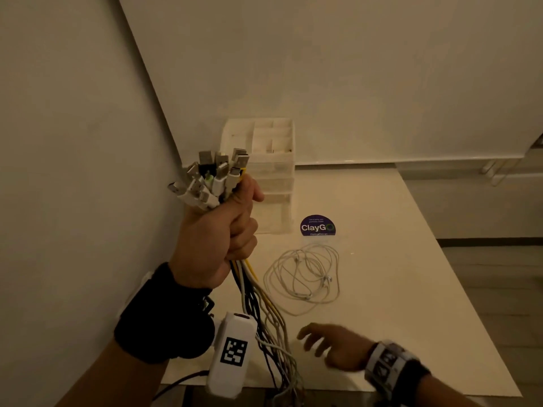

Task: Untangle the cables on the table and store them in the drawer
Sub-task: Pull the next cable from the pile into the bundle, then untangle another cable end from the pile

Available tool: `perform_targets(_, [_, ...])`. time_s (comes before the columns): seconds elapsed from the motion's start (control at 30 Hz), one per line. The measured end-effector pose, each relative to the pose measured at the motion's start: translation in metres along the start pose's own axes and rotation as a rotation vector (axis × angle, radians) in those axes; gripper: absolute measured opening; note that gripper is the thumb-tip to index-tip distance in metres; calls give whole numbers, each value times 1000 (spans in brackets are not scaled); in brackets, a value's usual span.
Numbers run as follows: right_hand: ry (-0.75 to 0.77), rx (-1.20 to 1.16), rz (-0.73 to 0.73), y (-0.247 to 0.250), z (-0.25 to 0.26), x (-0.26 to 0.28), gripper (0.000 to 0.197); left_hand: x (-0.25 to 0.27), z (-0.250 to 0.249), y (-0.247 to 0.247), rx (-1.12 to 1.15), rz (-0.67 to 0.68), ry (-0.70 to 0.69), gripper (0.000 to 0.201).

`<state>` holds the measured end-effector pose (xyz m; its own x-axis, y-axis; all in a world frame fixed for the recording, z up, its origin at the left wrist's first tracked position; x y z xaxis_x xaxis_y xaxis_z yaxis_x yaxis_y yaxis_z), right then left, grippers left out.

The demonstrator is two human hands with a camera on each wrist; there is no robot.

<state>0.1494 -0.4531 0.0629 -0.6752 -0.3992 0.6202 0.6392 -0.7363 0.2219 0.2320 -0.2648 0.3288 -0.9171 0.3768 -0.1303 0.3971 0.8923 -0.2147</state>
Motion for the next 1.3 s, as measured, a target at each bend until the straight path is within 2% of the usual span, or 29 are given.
perform_targets(0.1, [-57, 252, -412, 64, -5, -23, 41, -4, 7, -4, 14, -18, 20, 26])
perform_targets(0.17, [-120, 345, -560, 91, -8, -44, 34, -7, 13, -6, 18, -31, 36, 26])
perform_targets(0.27, [-163, 507, -512, 104, -16, -68, 35, -10, 20, -8, 5, -27, 41, 31])
perform_targets(0.43, [-38, 855, -390, 94, -20, -89, 29, -14, 24, -4, -1, -54, 63, 44])
perform_targets(0.6, [87, 1008, -342, 95, -27, -98, 27, -22, 29, -1, -23, -150, 84, 25])
perform_targets(0.7, [160, 916, -394, 104, -19, -94, 23, -29, 32, -3, -27, -152, 87, 24])
perform_targets(0.77, [255, 787, -563, 115, -7, -88, 15, -32, 33, -4, -28, -146, 89, 24])
perform_targets(0.83, [360, 571, -740, 128, 7, -77, 8, -36, 35, -2, -28, -151, 90, 24])
perform_targets(0.9, [336, 304, -809, 143, 24, -66, 11, -39, 37, -1, -24, -163, 82, 24])
perform_targets(0.97, [281, 225, -824, 156, 34, -62, 12, -42, 40, -2, -10, -174, 68, 25])
perform_targets(1.03, [230, 214, -778, 159, 37, -62, 16, -44, 42, -5, 12, -171, 78, 26])
perform_targets(1.13, [236, 166, -728, 157, 45, -54, 13, -46, 43, -10, 24, -139, 85, 29])
perform_targets(1.3, [228, 44, -789, 154, 41, -45, 12, -47, 42, -12, 16, -117, 71, 29])
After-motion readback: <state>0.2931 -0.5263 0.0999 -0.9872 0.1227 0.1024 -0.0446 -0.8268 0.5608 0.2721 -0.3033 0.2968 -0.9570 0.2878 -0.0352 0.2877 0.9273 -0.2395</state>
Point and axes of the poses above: each hand's wrist, its own x-axis away from the middle knuckle, its own y-axis out of the back of the hand, z = x × y, the point moved 4 cm from there along -x, towards the middle knuckle, and after that the axes turned 10 degrees about -x, right-handed, at the moved point
